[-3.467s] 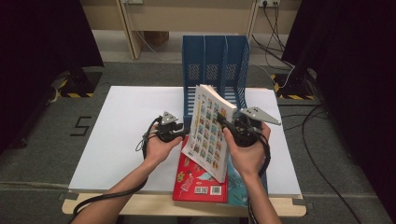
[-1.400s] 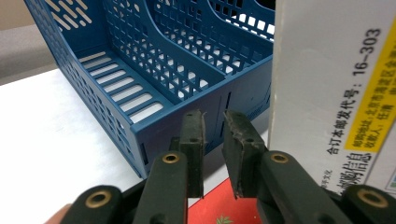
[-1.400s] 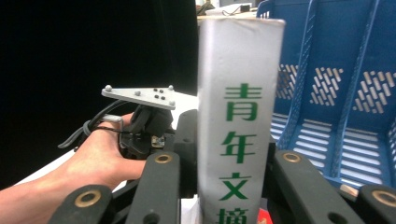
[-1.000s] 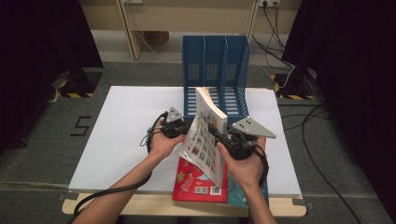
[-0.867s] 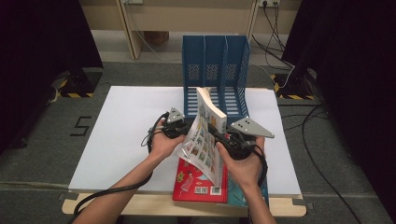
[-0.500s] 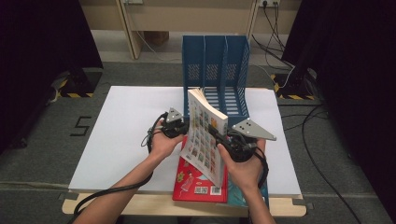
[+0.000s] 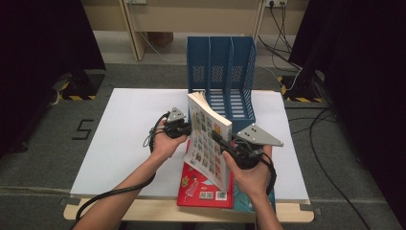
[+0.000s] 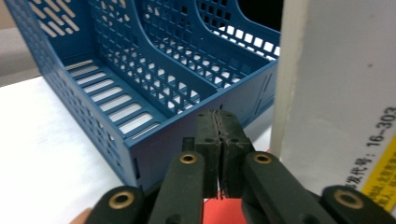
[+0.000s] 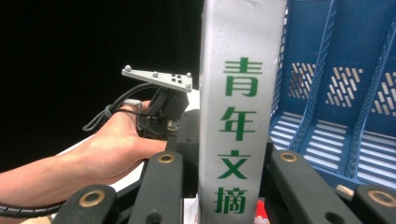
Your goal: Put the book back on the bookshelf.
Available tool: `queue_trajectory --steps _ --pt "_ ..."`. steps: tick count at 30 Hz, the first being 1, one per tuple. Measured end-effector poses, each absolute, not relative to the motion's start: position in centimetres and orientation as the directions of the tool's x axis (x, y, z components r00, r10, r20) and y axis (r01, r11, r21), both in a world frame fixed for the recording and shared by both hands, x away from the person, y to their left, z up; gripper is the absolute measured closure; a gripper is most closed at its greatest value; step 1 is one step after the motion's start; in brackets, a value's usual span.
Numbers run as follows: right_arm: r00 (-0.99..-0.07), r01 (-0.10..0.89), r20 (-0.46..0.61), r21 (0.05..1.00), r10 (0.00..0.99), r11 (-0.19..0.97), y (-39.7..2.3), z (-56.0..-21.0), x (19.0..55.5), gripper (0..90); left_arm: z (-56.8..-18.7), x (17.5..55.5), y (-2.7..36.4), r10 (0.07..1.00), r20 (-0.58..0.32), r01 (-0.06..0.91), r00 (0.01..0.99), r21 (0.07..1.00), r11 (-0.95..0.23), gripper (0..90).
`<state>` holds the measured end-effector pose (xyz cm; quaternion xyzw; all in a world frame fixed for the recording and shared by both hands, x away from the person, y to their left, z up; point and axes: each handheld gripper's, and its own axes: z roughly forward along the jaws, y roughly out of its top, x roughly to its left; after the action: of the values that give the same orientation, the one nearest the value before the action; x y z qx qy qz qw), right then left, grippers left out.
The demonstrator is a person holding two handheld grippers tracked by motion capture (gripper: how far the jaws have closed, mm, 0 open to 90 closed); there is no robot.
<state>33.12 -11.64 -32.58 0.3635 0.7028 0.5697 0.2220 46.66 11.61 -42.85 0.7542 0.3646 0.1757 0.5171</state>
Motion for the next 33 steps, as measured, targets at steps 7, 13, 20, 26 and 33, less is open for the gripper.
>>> queue_trajectory --steps 7,13,20,26,33 --pt "-0.644 0.266 0.102 0.959 0.758 0.096 -11.7 -32.5 33.1 73.2 -42.8 46.5 11.8 0.726 -0.104 0.358 0.68 0.911 -0.205 89.9" --pt "-0.646 0.288 0.089 0.948 0.758 0.135 -11.3 -33.3 33.1 69.5 -42.6 46.1 11.8 0.724 -0.072 0.335 0.686 0.915 -0.227 89.9" --pt "-0.628 0.294 0.089 0.947 0.773 0.13 -11.1 -33.9 33.1 68.9 -42.6 46.1 11.7 0.723 -0.071 0.334 0.687 0.915 -0.228 89.9" --pt "-0.625 0.313 0.096 0.94 0.775 0.135 -10.7 -34.3 33.0 66.0 -42.6 45.9 11.7 0.723 -0.076 0.335 0.687 0.916 -0.222 89.9" --pt "-0.613 0.332 0.095 0.932 0.784 0.147 -10.5 -34.9 32.9 65.4 -42.6 45.8 11.7 0.724 -0.071 0.332 0.686 0.916 -0.224 89.9"
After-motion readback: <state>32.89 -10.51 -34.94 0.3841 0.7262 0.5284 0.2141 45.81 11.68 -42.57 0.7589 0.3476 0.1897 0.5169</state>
